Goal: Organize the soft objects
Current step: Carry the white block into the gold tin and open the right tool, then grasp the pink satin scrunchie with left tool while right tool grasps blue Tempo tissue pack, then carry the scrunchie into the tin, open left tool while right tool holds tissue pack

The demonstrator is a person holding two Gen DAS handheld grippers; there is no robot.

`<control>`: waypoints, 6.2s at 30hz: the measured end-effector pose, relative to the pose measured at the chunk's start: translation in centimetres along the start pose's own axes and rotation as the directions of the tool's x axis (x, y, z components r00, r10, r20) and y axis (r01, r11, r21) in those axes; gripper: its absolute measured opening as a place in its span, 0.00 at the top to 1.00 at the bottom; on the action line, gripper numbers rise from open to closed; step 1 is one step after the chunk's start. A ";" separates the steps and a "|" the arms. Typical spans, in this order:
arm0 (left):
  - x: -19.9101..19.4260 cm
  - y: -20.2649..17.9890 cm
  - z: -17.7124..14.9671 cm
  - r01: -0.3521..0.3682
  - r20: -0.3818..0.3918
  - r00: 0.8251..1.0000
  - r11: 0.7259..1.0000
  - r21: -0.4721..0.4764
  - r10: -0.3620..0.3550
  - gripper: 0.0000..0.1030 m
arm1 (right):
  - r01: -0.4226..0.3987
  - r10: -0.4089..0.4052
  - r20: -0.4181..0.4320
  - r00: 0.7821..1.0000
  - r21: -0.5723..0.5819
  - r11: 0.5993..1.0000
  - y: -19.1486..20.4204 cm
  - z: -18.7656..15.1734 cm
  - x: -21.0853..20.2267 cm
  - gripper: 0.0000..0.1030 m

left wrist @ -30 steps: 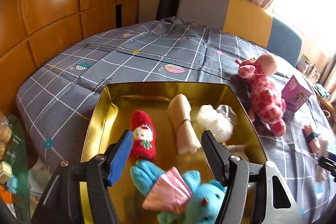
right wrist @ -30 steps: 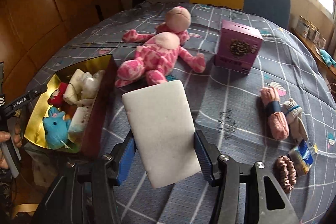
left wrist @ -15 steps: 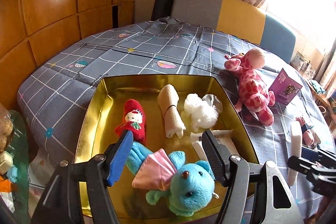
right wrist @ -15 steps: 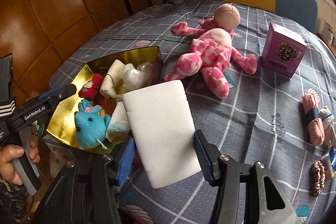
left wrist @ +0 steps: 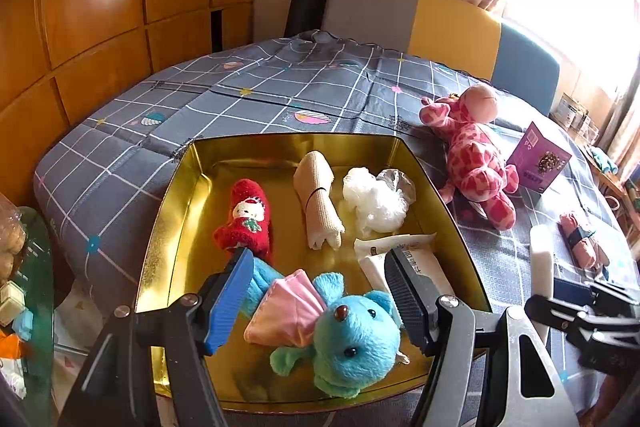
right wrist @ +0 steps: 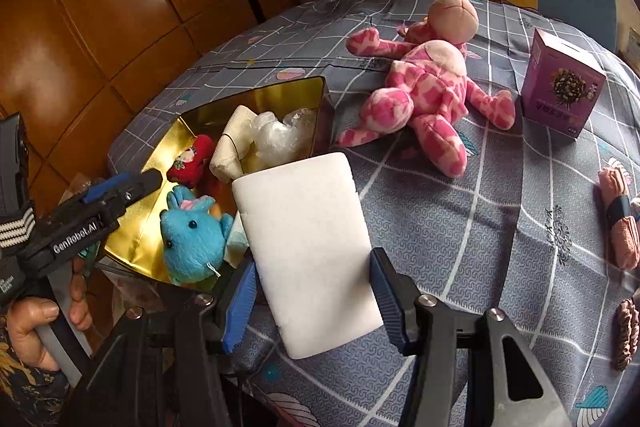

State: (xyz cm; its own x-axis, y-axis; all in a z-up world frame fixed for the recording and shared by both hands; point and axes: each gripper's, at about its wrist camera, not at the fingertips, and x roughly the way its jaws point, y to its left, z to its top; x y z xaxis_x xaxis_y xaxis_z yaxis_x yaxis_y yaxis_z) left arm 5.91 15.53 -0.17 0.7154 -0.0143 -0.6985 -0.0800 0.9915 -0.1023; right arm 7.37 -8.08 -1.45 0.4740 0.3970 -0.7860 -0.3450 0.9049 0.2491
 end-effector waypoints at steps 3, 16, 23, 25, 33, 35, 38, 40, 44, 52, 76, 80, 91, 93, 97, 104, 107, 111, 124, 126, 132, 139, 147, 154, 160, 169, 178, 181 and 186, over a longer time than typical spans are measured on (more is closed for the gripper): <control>0.1 0.4 0.1 0.000 -0.002 1.000 1.000 -0.011 0.000 0.33 | -0.032 0.032 -0.005 0.999 -0.008 0.999 0.8 1.1 0.4 0.47; -0.1 4.3 1.5 -0.081 0.009 0.997 0.992 -0.101 0.082 0.32 | -0.039 0.028 -0.129 0.991 -0.086 0.995 6.6 5.8 10.0 0.42; -0.2 4.0 1.5 -0.070 0.021 0.997 0.995 -0.074 0.072 0.32 | -0.042 0.035 -0.108 0.993 -0.063 0.997 6.0 5.4 10.0 0.38; -0.3 3.6 1.5 -0.055 0.022 0.998 0.996 -0.064 0.057 0.31 | -0.041 0.037 -0.073 0.997 -0.053 0.998 5.6 5.2 8.8 0.37; -0.9 1.5 1.3 -0.028 0.035 0.999 1.000 -0.006 0.028 0.28 | 0.026 -0.025 0.032 0.999 -0.026 0.999 2.4 3.7 3.5 0.37; -1.1 0.9 1.1 -0.016 0.036 0.999 1.000 0.010 0.016 0.28 | 0.065 -0.064 0.050 0.997 -0.017 0.998 1.2 3.2 2.2 0.37; -1.2 0.1 0.9 -0.002 0.035 0.999 1.000 0.029 0.001 0.28 | 0.117 -0.117 0.074 0.990 0.006 0.993 -1.0 2.4 0.4 0.37; -1.3 -0.4 0.9 0.005 0.037 0.999 0.999 0.045 -0.007 0.28 | 0.151 -0.153 0.089 0.984 0.029 0.988 -2.6 1.8 -0.9 0.37; -1.5 -1.5 0.8 0.021 0.035 0.999 0.997 0.069 -0.023 0.28 | 0.209 -0.219 0.117 0.969 0.094 0.973 -5.9 1.1 -3.5 0.37; -1.6 -4.3 1.0 0.063 0.017 0.998 0.990 0.126 -0.065 0.28 | 0.322 -0.361 0.158 0.919 0.230 0.919 -12.5 -0.4 -8.8 0.37; 2.1 -21.4 1.3 0.410 -0.209 0.911 0.841 0.354 -0.356 0.31 | 0.458 -0.639 0.043 0.768 0.661 0.594 -29.4 -8.9 -20.6 0.37; 4.0 -26.1 0.8 0.515 -0.317 0.852 0.779 0.359 -0.417 0.49 | 0.431 -0.623 0.039 0.781 0.688 0.584 -30.0 -9.8 -20.6 0.37; 6.8 -40.8 -3.6 0.716 -0.600 0.662 0.615 0.330 -0.449 0.57 | 0.425 -0.595 0.061 0.801 0.642 0.638 -29.6 -10.6 -21.9 0.37; 7.2 -43.4 -4.7 0.732 -0.647 0.629 0.608 0.307 -0.430 0.55 | 0.417 -0.593 0.067 0.802 0.647 0.638 -29.9 -10.9 -22.3 0.37; 8.6 -46.6 -6.6 0.738 -0.717 0.570 0.634 0.231 -0.402 0.44 | 0.403 -0.586 0.072 0.807 0.658 0.636 -30.5 -11.6 -23.0 0.37; 9.8 -50.0 -8.3 0.659 -0.717 0.607 0.723 0.210 -0.344 0.36 | 0.377 -0.577 0.075 0.813 0.688 0.620 -31.9 -13.3 -23.4 0.37; 10.0 -50.7 -9.0 0.631 -0.711 0.628 0.741 0.228 -0.316 0.57 | 0.365 -0.572 0.074 0.817 0.702 0.612 -32.5 -13.9 -23.4 0.37; 9.1 -51.2 -9.6 0.641 -0.680 0.667 0.701 0.313 -0.306 0.90 | 0.351 -0.555 0.074 0.829 0.704 0.617 -32.9 -14.4 -23.1 0.37; 8.3 -40.8 -7.4 0.685 -0.662 0.682 0.586 0.432 -0.310 0.91 | 0.336 -0.428 0.030 0.903 0.571 0.749 -32.6 -11.7 -20.7 0.37; 9.3 -38.7 -6.7 0.662 -0.657 0.698 0.607 0.439 -0.286 0.90 | 0.357 -0.398 -0.023 0.917 0.496 0.792 -32.9 -10.2 -19.2 0.36; 11.7 -35.2 -4.6 0.629 -0.655 0.690 0.701 0.335 -0.307 0.56 | 0.421 -0.374 -0.222 0.901 0.231 0.877 -33.5 -6.7 -13.4 0.28; 11.1 -34.6 -4.4 0.617 -0.615 0.706 0.732 0.289 -0.352 0.47 | 0.471 -0.439 -0.375 0.817 -0.007 0.882 -34.1 -5.1 -8.4 0.26; 9.3 -37.0 -7.4 0.564 -0.545 0.791 0.677 0.472 -0.279 0.74 | 0.476 -0.419 -0.401 0.815 0.051 0.878 -36.1 -5.9 -6.9 0.41; 9.1 -34.8 -6.8 0.574 -0.505 0.795 0.687 0.446 -0.336 0.82 | 0.424 -0.398 -0.291 0.870 0.028 0.905 -30.9 -4.8 -9.1 0.43; 8.2 -31.1 -6.6 0.606 -0.498 0.773 0.688 0.399 -0.392 0.82 | 0.323 -0.283 -0.305 0.909 0.090 0.942 -26.8 -4.9 -6.2 0.42; 8.5 -28.0 -7.5 0.582 -0.469 0.790 0.725 0.368 -0.396 0.77 | 0.350 -0.291 -0.365 0.884 0.105 0.931 -24.3 -5.0 -0.5 0.44; 8.7 -27.2 -6.9 0.598 -0.465 0.767 0.755 0.270 -0.442 0.77 | 0.359 -0.305 -0.338 0.890 0.107 0.927 -24.7 -5.6 -0.7 0.44; 8.3 -27.7 -7.4 0.573 -0.440 0.796 0.751 0.328 -0.415 0.83 | 0.352 -0.298 -0.328 0.896 0.119 0.928 -24.8 -6.0 -1.1 0.44; 7.2 -27.7 -7.4 0.525 -0.383 0.840 0.756 0.391 -0.385 0.87 | 0.332 -0.276 -0.321 0.906 0.137 0.933 -25.2 -6.3 -1.3 0.42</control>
State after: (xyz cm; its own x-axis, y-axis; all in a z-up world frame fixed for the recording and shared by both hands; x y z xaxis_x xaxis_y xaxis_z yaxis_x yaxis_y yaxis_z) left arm 8.11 -12.96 -7.63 0.3658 -0.4430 -0.8185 0.5864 0.7926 -0.1670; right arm 10.33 -32.34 -10.22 0.2650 0.0613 -0.9623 -0.0539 0.9974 0.0487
